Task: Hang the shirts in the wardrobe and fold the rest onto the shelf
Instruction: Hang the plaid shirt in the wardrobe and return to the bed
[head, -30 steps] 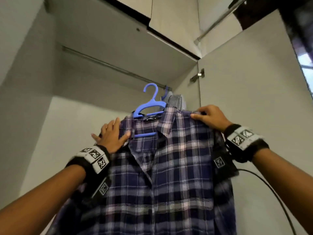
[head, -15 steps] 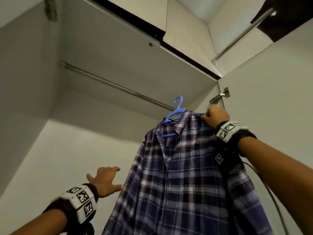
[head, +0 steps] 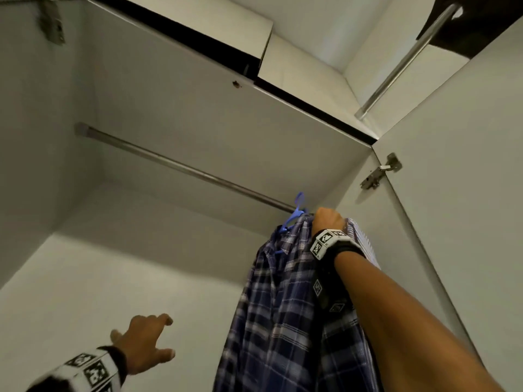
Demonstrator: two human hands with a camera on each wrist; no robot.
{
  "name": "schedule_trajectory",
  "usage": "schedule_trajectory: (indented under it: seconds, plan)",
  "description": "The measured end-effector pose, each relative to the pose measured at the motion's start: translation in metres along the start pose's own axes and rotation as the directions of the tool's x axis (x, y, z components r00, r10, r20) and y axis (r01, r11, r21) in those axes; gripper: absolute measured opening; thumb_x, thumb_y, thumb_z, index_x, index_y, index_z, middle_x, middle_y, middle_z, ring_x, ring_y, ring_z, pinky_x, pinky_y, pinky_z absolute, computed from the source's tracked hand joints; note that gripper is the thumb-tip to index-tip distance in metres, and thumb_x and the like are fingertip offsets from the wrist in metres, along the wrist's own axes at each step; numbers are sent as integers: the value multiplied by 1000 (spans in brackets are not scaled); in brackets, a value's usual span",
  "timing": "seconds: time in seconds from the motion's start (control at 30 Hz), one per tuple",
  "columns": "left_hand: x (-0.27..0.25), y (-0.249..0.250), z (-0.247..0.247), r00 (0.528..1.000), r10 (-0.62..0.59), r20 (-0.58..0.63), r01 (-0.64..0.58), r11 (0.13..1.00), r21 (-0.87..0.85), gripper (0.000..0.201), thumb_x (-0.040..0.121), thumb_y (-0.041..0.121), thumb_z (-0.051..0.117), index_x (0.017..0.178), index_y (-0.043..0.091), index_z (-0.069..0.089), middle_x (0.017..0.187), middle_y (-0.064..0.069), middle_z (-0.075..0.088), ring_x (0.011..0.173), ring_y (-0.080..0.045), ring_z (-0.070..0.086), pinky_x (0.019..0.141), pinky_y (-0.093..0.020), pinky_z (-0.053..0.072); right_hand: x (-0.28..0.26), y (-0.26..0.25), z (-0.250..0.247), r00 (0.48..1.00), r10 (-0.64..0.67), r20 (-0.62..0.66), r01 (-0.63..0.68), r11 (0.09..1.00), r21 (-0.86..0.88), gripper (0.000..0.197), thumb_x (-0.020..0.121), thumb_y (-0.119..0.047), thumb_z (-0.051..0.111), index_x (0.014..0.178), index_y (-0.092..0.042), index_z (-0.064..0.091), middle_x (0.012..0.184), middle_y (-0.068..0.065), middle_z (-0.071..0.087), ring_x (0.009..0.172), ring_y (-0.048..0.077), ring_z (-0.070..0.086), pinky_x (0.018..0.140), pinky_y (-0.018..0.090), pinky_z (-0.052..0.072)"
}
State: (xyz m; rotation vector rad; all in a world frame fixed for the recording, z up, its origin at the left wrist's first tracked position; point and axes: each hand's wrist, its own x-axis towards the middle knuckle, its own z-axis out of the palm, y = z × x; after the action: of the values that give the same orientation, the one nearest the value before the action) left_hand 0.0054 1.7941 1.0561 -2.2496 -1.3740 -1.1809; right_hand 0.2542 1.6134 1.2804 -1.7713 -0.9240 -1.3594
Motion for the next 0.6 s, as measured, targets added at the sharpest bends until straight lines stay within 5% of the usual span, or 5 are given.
schedule_trajectory:
  seconds: [0.2,0.47,0.6]
  plan:
    - [7,-5,17,998,5,56,-9,998,68,58,89,54,50,138,35,26,141,9,30,138,-13,18,110,-44,20,25,0,35,998,-45,55,46,999,-18,28,99,-6,37,116,-2,59,120,15,61,111,30,58,85,36,47]
    - [-21,-2,56,983,96,157,-97,995,-2,45,89,53,49,127,40,28,139,11,33,136,-14,21,110,-41,23,-15,9,48,997,-73,12,73,997,-36,33,99,-1,33,129,1,46,137,18,43,112,32,57,81,38,48]
    - [-51,12,58,960,214,179,-195,974,-119,45,89,53,51,126,36,32,138,9,37,133,-14,26,109,-38,27,-53,14,27,997,-41,-71,44,998,41,37,98,-9,39,135,-4,35,124,22,52,106,34,57,73,38,47]
